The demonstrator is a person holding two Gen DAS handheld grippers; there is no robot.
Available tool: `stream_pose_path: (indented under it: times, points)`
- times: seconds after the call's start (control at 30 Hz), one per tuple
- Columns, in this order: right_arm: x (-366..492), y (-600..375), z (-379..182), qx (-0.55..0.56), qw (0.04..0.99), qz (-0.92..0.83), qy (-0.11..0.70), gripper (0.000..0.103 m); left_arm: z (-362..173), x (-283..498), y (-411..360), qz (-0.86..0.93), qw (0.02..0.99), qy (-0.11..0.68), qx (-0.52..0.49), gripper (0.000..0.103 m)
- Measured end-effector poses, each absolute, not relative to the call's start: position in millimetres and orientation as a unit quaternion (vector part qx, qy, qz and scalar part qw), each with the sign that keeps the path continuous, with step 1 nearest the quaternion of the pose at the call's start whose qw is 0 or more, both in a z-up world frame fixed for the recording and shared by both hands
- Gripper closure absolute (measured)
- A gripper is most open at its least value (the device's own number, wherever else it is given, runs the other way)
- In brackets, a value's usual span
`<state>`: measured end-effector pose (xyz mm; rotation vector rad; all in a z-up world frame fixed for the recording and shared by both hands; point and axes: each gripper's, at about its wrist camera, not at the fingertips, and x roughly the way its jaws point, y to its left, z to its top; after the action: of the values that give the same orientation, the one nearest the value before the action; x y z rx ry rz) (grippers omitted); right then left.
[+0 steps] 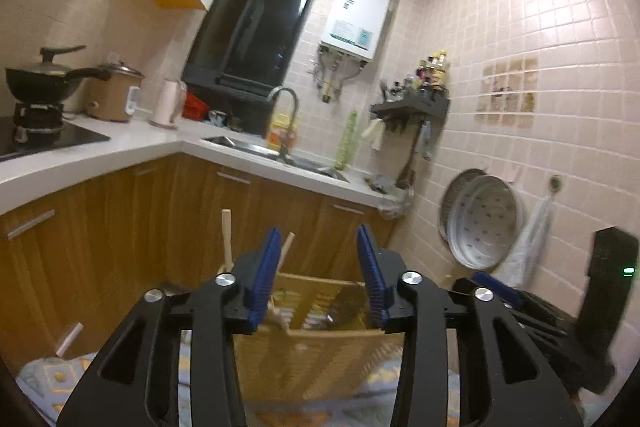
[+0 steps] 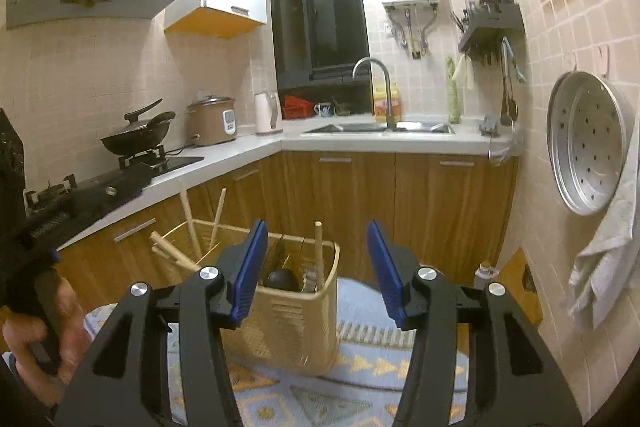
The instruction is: Organize utensils
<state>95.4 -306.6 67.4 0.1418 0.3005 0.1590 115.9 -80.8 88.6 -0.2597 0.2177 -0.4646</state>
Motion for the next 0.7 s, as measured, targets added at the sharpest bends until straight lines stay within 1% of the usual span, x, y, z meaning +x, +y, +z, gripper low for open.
stream_pose_path:
  times: [0.07,0.13,0.27,0.3,0.33,0.37,0.4,0.47,0.5,0.53,0.63,0.7]
  points:
    - [86.8,-307.9,67.9,0.077,0.981,0.08,0.157,0.054,91.2,103.7,-70.7,-0.237,0.955,0.116,-0.135,0.058]
    - [78.4,-307.8,67.5,0.081,0.98,0.079,0.164,0.054,91.8,93.5,-64.2,-0.232,0.956,0.117,-0.133,0.048]
    - [60.6,-303.0,60.1,0.085,0.977,0.078,0.177,0.054,87.1,68.3,-51.5,-0.214,0.963,0.124,-0.105,0.041]
    - [56.3,-301.4,57.5,0.085,0.977,0.076,0.179,0.053,83.1,62.9,-48.4,-0.211,0.963,0.128,-0.103,0.037]
    - [49.6,-298.6,53.1,0.085,0.977,0.072,0.18,0.049,77.4,57.2,-45.0,-0.209,0.963,0.132,-0.104,0.031]
    - [44.8,-296.1,50.1,0.085,0.978,0.069,0.179,0.041,72.1,52.7,-42.8,-0.206,0.964,0.135,-0.102,0.028]
    - [38.2,-293.0,45.2,0.086,0.978,0.064,0.178,0.038,67.9,49.3,-41.3,-0.201,0.965,0.137,-0.1,0.026]
    - [30.1,-286.9,37.1,0.08,0.98,0.051,0.173,0.031,54.1,42.3,-39.7,-0.182,0.969,0.141,-0.089,0.026]
    - [26.7,-282.9,32.8,0.073,0.982,0.041,0.169,0.03,47.5,39.7,-39.9,-0.171,0.972,0.141,-0.081,0.024]
    - [25.1,-279.6,29.5,0.067,0.983,0.034,0.166,0.026,38.4,37.0,-41.6,-0.151,0.976,0.138,-0.068,0.022]
    - [20.6,-267.5,15.2,0.043,0.987,0.011,0.154,0.008,24.2,35.4,-45.6,-0.114,0.983,0.131,-0.05,0.02]
    - [19.4,-260.9,6.5,0.033,0.988,0.005,0.149,0.008,15.8,35.1,-48.2,-0.095,0.987,0.123,-0.047,0.019]
